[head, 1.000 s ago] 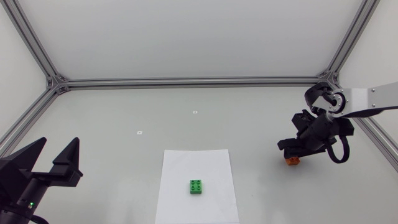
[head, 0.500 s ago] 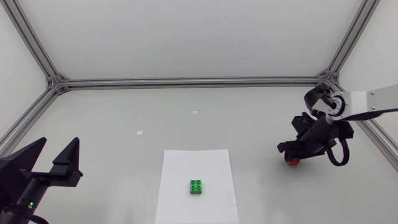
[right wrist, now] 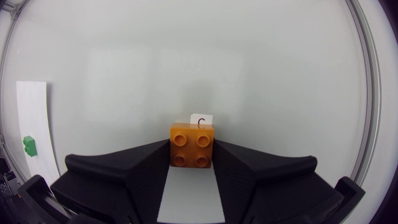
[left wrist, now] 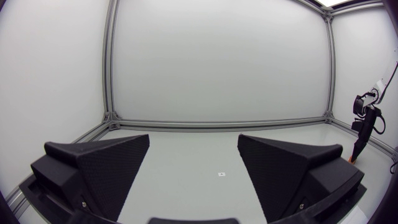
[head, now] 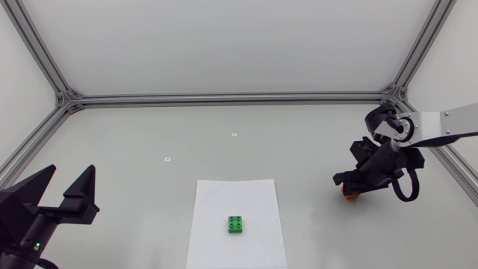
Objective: Pick up the orange 2x2 brick with the right arm and stack it on top of the green 2x2 brick in the center
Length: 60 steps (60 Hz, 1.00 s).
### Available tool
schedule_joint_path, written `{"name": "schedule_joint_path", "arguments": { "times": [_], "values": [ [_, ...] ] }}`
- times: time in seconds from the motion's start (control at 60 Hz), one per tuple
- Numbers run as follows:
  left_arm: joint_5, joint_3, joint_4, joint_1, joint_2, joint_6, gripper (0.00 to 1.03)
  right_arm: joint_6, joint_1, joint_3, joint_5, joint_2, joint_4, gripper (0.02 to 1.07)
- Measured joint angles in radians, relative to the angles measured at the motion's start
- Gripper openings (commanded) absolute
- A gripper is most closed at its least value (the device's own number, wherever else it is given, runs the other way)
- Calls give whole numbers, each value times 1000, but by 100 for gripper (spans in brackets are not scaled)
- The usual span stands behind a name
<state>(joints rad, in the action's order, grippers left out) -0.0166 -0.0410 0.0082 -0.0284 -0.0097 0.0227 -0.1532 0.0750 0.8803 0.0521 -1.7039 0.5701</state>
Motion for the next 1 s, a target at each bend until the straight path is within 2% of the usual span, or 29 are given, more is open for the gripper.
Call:
{"name": "schedule_joint_path", "arguments": {
  "times": [0.167,0.4,0.6,0.833,1.0],
  "values": [
    [0,0,0,0,0,0,99,0,0,-15,0,23,-8,37],
    [0,0,0,0,0,0,99,-9,-48,-25,-4,141,33,36],
    [0,0,0,0,0,0,99,-45,-227,-27,-3,280,92,37],
    [0,0,0,0,0,0,99,-122,-449,-29,-4,354,111,39],
    [0,0,0,0,0,0,99,-156,-604,-29,-19,363,139,33]
  ]
}}
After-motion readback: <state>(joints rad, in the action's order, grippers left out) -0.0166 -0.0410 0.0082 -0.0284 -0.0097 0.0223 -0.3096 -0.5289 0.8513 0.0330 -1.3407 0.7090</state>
